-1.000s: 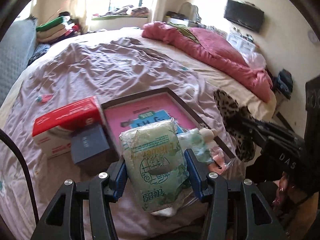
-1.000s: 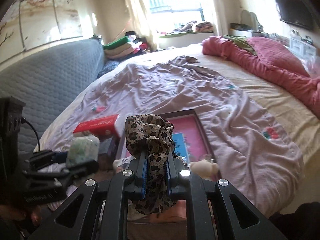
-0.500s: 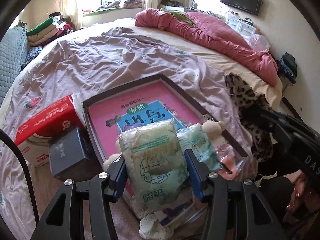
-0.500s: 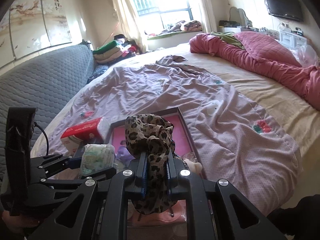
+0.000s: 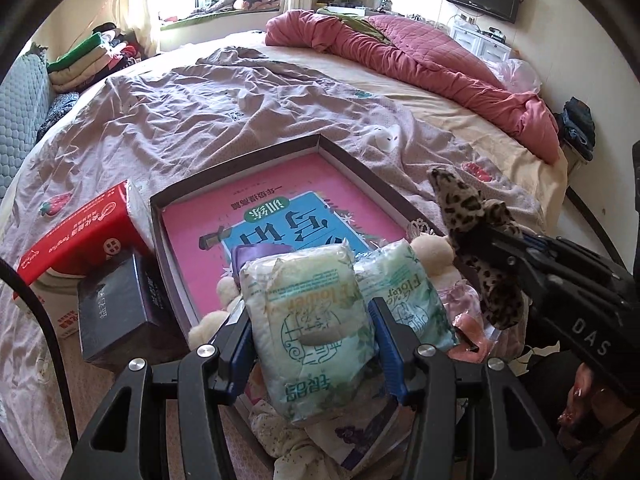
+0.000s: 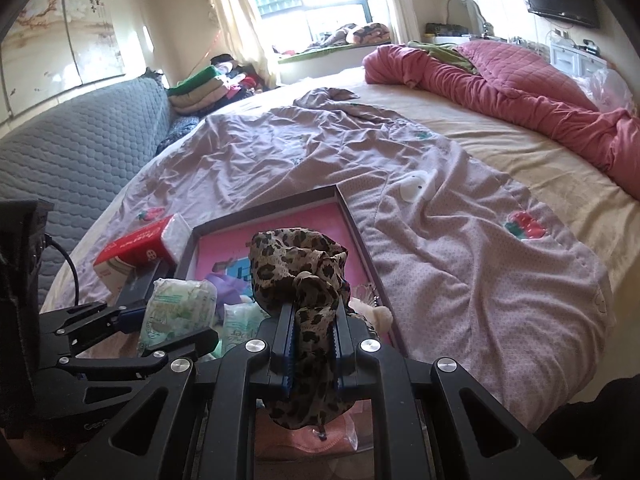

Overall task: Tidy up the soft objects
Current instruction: 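Carry the tissue pack with left tool while right tool carries the scrunchie onto the tray, then release the tissue pack with left tool while right tool releases the scrunchie on the tray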

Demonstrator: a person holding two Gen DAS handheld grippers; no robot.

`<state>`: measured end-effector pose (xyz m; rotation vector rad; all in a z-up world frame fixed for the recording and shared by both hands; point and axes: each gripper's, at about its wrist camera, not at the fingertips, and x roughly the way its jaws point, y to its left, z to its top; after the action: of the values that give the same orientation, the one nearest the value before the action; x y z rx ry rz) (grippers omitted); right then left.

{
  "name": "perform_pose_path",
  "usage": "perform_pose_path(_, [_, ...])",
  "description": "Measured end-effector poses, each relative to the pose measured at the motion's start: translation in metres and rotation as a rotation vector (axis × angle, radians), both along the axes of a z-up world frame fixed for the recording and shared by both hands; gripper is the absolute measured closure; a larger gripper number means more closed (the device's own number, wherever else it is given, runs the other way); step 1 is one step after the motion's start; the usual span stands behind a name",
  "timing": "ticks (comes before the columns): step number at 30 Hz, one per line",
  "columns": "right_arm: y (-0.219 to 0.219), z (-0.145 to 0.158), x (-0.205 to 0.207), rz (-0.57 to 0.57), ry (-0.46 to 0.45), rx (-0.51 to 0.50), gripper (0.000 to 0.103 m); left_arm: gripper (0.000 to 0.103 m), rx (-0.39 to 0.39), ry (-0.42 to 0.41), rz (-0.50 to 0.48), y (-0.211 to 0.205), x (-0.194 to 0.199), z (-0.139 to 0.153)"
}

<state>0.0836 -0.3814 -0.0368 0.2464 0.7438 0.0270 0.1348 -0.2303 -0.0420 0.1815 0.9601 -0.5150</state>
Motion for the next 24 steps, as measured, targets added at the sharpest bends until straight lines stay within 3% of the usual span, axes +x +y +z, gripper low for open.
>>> perform_pose_path(24, [0.010, -0.028, 0.024, 0.010, 0.062, -0.008, 0.080, 0.050, -0.012, 0.003, 0.022, 0.005, 0.007, -0.008])
